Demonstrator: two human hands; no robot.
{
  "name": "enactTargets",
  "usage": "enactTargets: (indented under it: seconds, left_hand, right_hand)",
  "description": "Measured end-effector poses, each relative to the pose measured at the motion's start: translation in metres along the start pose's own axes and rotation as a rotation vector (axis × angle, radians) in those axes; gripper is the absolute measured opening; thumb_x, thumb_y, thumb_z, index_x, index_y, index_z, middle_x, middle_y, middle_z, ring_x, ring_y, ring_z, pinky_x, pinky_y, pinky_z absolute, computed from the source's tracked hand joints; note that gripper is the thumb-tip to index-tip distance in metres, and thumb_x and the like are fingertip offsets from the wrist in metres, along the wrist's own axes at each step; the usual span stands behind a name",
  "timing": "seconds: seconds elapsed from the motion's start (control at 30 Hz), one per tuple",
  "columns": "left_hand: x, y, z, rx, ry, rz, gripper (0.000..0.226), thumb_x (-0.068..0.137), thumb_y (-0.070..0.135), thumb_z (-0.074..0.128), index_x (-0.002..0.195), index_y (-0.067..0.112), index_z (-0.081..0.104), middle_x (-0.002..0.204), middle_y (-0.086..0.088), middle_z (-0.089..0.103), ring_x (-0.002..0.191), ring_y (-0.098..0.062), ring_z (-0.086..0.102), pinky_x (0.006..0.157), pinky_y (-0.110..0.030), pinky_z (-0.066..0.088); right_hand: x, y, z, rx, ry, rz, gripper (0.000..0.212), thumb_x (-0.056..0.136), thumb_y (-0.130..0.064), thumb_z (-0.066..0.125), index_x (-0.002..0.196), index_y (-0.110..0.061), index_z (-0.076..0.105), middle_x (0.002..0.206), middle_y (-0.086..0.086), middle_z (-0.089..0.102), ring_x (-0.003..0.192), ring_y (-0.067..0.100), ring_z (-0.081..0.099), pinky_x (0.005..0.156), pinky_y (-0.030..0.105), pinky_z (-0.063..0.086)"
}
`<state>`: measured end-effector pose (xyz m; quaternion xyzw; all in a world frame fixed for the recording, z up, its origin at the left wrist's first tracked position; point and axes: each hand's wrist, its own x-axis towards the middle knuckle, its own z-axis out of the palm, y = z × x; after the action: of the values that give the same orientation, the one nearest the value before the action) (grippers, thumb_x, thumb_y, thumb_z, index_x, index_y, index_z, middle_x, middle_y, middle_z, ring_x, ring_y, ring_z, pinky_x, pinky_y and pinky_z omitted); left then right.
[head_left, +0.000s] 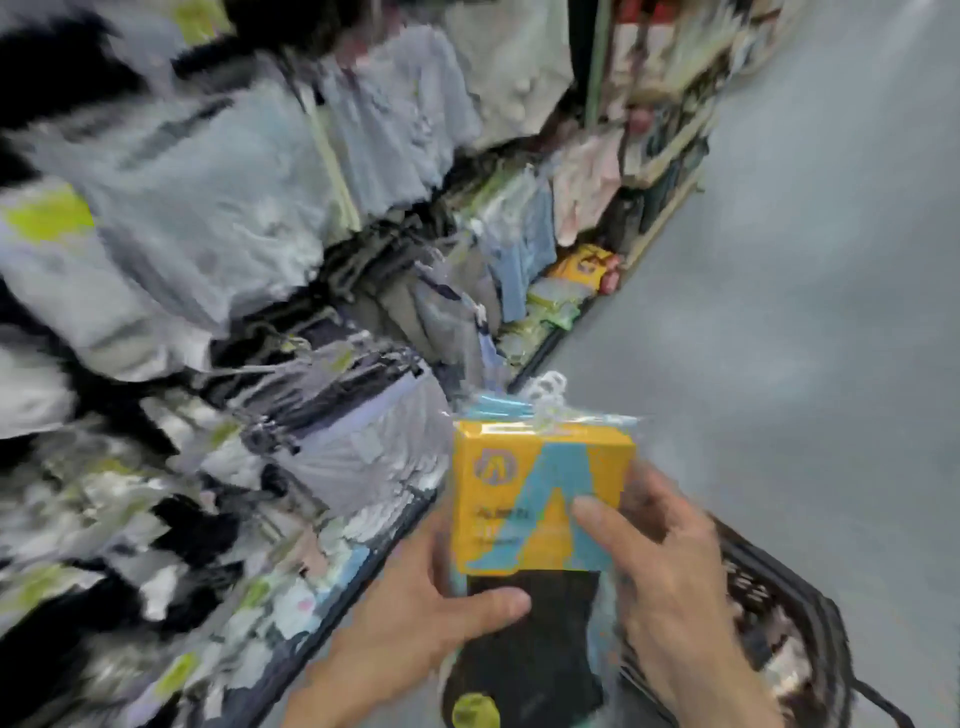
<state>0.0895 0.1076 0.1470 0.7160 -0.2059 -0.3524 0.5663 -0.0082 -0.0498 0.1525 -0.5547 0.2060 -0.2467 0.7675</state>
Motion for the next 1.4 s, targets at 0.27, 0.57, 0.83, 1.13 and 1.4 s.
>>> enactTargets:
  seconds: [0.27, 0.57, 0.83, 1.13, 1.4]
  left_hand:
    - [-0.218, 0.143, -0.182, -0.096, 0.650, 0.214, 0.064, 0.054, 0.040, 0.089, 0.114, 0.032, 0.066, 0.109, 0.006, 0.076, 0.104, -0.016, 0.071, 0.096, -0.045, 0.055]
    - [-0.356, 0.144, -0.273, -0.349, 0.879, 0.328, 0.044, 0.073, 0.044, 0.082, 0.114, 0.034, 0.069, 0.111, 0.021, 0.073, 0.104, 0.004, 0.067, 0.082, -0.012, 0.052]
    - [-0.375, 0.127, -0.328, -0.579, 0.934, 0.346, 0.044, 0.072, 0.041, 0.083, 0.113, 0.028, 0.073, 0.123, -0.005, 0.071, 0.111, -0.024, 0.069, 0.078, -0.027, 0.059]
    - [-0.373, 0.118, -0.385, -0.582, 1.281, 0.288, 0.052, 0.058, 0.041, 0.083, 0.105, 0.018, 0.074, 0.104, -0.006, 0.078, 0.096, -0.025, 0.074, 0.076, -0.033, 0.060]
    - [-0.442, 0.074, -0.475, -0.513, 1.440, 0.149, 0.017, 0.082, 0.007, 0.073, 0.097, 0.013, 0.070, 0.081, 0.007, 0.079, 0.072, 0.000, 0.073, 0.060, -0.015, 0.054]
  right_hand:
    - [-0.081, -0.106, 0.276, 0.023, -0.443, -0.172, 0.068, 0.046, -0.015, 0.086, 0.110, -0.030, 0.069, 0.106, -0.015, 0.075, 0.094, -0.003, 0.070, 0.074, 0.012, 0.054]
    - [-0.153, -0.130, 0.433, -0.046, -0.652, -0.236, 0.053, 0.059, -0.010, 0.083, 0.106, -0.028, 0.064, 0.099, -0.012, 0.075, 0.090, -0.002, 0.069, 0.076, 0.008, 0.051]
    - [-0.137, -0.122, 0.484, -0.115, -0.760, -0.084, 0.037, 0.061, -0.025, 0.082, 0.095, -0.019, 0.068, 0.095, -0.006, 0.077, 0.088, 0.006, 0.071, 0.076, 0.019, 0.055]
    - [-0.113, -0.091, 0.562, -0.263, -1.077, -0.006, 0.027, 0.079, -0.002, 0.079, 0.098, -0.016, 0.066, 0.097, -0.011, 0.076, 0.091, 0.000, 0.069, 0.073, 0.009, 0.049]
    - [-0.101, -0.040, 0.662, -0.293, -1.033, 0.150, 0.033, 0.085, 0.003, 0.069, 0.111, -0.016, 0.063, 0.106, -0.001, 0.076, 0.104, 0.015, 0.070, 0.085, 0.029, 0.051]
